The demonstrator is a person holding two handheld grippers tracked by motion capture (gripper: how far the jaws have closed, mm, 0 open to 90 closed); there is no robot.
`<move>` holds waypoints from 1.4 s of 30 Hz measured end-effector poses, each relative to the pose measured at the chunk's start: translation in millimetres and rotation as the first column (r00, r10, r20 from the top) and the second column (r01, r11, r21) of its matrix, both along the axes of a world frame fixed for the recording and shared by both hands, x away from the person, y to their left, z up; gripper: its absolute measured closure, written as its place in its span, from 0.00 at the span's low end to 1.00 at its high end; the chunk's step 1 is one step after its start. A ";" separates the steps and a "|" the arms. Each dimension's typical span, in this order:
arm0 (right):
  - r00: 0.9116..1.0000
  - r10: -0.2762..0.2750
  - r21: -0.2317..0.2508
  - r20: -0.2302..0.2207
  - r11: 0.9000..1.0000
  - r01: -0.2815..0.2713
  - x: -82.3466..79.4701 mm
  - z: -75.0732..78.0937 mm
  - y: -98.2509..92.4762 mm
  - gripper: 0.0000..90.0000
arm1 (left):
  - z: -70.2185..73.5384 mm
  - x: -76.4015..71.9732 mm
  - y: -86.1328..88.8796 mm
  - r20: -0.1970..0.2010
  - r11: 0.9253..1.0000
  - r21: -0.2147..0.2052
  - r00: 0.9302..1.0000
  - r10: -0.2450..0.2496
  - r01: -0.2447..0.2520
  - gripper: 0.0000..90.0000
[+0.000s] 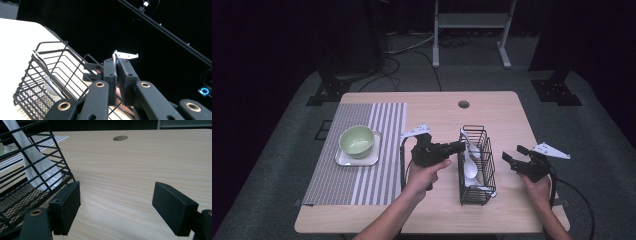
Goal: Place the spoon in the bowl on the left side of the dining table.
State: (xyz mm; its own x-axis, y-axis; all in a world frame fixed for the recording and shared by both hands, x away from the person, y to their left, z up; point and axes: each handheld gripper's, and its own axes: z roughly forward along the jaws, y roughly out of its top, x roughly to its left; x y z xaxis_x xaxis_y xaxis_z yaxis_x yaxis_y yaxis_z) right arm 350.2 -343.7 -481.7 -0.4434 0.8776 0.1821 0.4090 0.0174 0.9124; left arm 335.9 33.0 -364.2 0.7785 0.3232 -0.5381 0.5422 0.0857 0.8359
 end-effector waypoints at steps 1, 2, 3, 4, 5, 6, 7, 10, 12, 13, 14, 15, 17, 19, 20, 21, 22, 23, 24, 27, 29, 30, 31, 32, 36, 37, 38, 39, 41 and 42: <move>1.000 0.000 0.000 0.000 1.000 0.000 0.0 0.0 0.0 0.24 | 1.4 0.6 1.3 -0.003 1.000 -0.007 1.000 0.002 -0.002 0.94; 1.000 0.000 0.000 0.000 1.000 0.000 0.0 0.0 0.1 0.24 | 1.4 0.6 1.3 -0.003 1.000 -0.007 1.000 0.002 -0.002 0.94; 1.000 0.000 -0.001 0.000 1.000 0.000 0.0 0.0 0.1 0.24 | 4.7 1.7 3.6 -0.009 1.000 -0.023 1.000 0.008 -0.009 0.94; 1.000 0.000 -0.001 0.000 1.000 0.000 0.0 0.0 0.1 0.24 | 4.7 1.7 3.6 -0.009 1.000 -0.023 1.000 0.008 -0.009 0.94; 1.000 -0.001 -0.002 0.000 1.000 0.001 0.0 0.0 0.2 0.24 | 8.1 2.9 5.8 -0.010 0.999 -0.032 1.000 0.011 -0.012 0.94; 1.000 -0.001 -0.002 -0.001 1.000 0.001 0.0 0.0 0.2 0.24 | 8.1 2.9 5.8 -0.010 0.999 -0.032 1.000 0.011 -0.012 0.94; 1.000 -0.001 -0.002 -0.001 1.000 0.001 0.1 0.0 0.2 0.24 | 10.0 3.3 6.8 -0.012 0.999 -0.041 1.000 0.013 -0.013 0.94; 1.000 -0.002 -0.003 -0.001 1.000 0.002 0.1 0.0 0.2 0.24 | 17.8 4.1 9.9 -0.009 0.998 -0.068 1.000 0.019 -0.020 0.94; 1.000 -0.002 -0.004 -0.001 1.000 0.002 0.1 0.0 0.2 0.24 | 20.0 4.1 10.7 -0.006 0.997 -0.075 1.000 0.021 -0.022 0.94; 1.000 -0.003 -0.005 -0.001 1.000 0.003 0.0 0.1 0.3 0.24 | 21.5 3.9 11.4 -0.005 0.997 -0.080 1.000 0.024 -0.024 0.94; 1.000 -0.003 -0.005 -0.001 1.000 0.003 0.0 0.1 0.3 0.24 | 22.8 3.6 12.3 -0.004 0.996 -0.081 1.000 0.028 -0.028 0.94; 1.000 -0.003 -0.006 -0.002 1.000 0.003 0.0 0.1 0.4 0.24 | 23.6 3.3 13.4 -0.004 0.996 -0.081 0.999 0.032 -0.033 0.94; 1.000 -0.003 -0.006 -0.002 1.000 0.003 0.0 0.1 0.5 0.24 | 24.8 3.5 16.2 -0.008 0.996 -0.086 0.999 0.035 -0.036 0.94; 1.000 -0.004 -0.008 -0.001 1.000 0.004 0.0 0.1 0.6 0.24 | 26.6 3.5 19.6 -0.008 0.995 -0.092 0.999 0.044 -0.044 0.94; 1.000 -0.005 -0.008 -0.001 1.000 0.005 0.0 0.1 0.7 0.24 | 27.5 3.8 21.5 -0.006 0.994 -0.095 0.999 0.047 -0.048 0.94; 1.000 -0.005 -0.007 -0.001 1.000 0.005 0.0 0.1 0.6 0.24 | 29.1 3.8 23.8 -0.007 0.994 -0.098 0.999 0.053 -0.053 0.94; 1.000 -0.007 -0.006 -0.003 1.000 0.007 0.0 0.1 0.5 0.24 | 31.0 3.7 26.7 -0.003 0.993 -0.101 0.998 0.062 -0.062 0.94; 1.000 -0.007 -0.005 -0.003 1.000 0.007 0.0 0.1 0.4 0.24 | 32.2 3.8 29.1 0.000 0.993 -0.098 0.998 0.064 -0.064 0.94; 1.000 -0.007 -0.005 -0.003 1.000 0.007 0.0 0.1 0.4 0.24 | 32.2 3.8 29.1 0.000 0.993 -0.098 0.998 0.064 -0.064 0.94; 1.000 -0.008 -0.009 -0.003 1.000 0.008 0.1 0.1 0.7 0.24 | 34.3 3.9 37.1 0.004 0.992 -0.097 0.997 0.083 -0.082 0.95; 1.000 -0.009 -0.011 -0.002 1.000 0.009 0.1 0.1 0.8 0.24 | 33.8 4.6 41.3 0.001 0.991 -0.094 0.996 0.094 -0.094 0.95; 1.000 -0.009 -0.011 -0.002 1.000 0.009 0.0 0.1 0.8 0.24 | 33.1 5.0 44.4 -0.001 0.990 -0.094 0.995 0.102 -0.101 0.94; 1.000 -0.010 -0.011 -0.002 1.000 0.010 0.0 0.1 0.8 0.24 | 32.6 5.0 45.8 -0.003 0.989 -0.094 0.994 0.110 -0.110 0.95; 1.000 -0.010 -0.011 -0.002 1.000 0.010 0.0 0.1 0.8 0.24 | 32.6 5.0 45.8 -0.003 0.989 -0.094 0.994 0.110 -0.110 0.95; 1.000 -0.013 -0.006 -0.004 1.000 0.013 0.1 0.0 -0.1 0.24 | 25.8 5.0 56.3 -0.016 0.985 -0.087 0.989 0.146 -0.147 0.95; 1.000 -0.014 -0.002 -0.005 1.000 0.014 0.1 0.0 -0.3 0.24 | 24.6 5.1 58.6 -0.018 0.985 -0.085 0.988 0.151 -0.152 0.95; 1.000 -0.015 0.000 -0.006 1.000 0.015 0.1 0.0 -0.4 0.24 | 22.9 5.3 61.4 -0.022 0.983 -0.088 0.987 0.159 -0.160 0.95; 1.000 -0.015 0.002 -0.006 1.000 0.015 0.1 0.0 -0.5 0.24 | 21.1 5.5 64.2 -0.026 0.982 -0.088 0.986 0.167 -0.168 0.95; 1.000 -0.016 0.001 -0.006 1.000 0.016 0.1 0.0 -0.6 0.24 | 17.4 5.7 69.4 -0.033 0.980 -0.089 0.984 0.177 -0.179 0.95; 1.000 -0.016 0.001 -0.006 1.000 0.016 0.1 0.0 -0.6 0.24 | 15.3 5.9 71.8 -0.035 0.979 -0.088 0.983 0.182 -0.184 0.95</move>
State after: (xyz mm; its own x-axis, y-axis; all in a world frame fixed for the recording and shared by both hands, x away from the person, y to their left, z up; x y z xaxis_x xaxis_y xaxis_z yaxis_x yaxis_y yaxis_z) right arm 350.2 -344.2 -481.8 -0.4283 0.8844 0.1856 0.4144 0.0097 0.9101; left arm 341.8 104.7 -349.0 0.6955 0.4079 -0.5915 0.5323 0.2605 0.8055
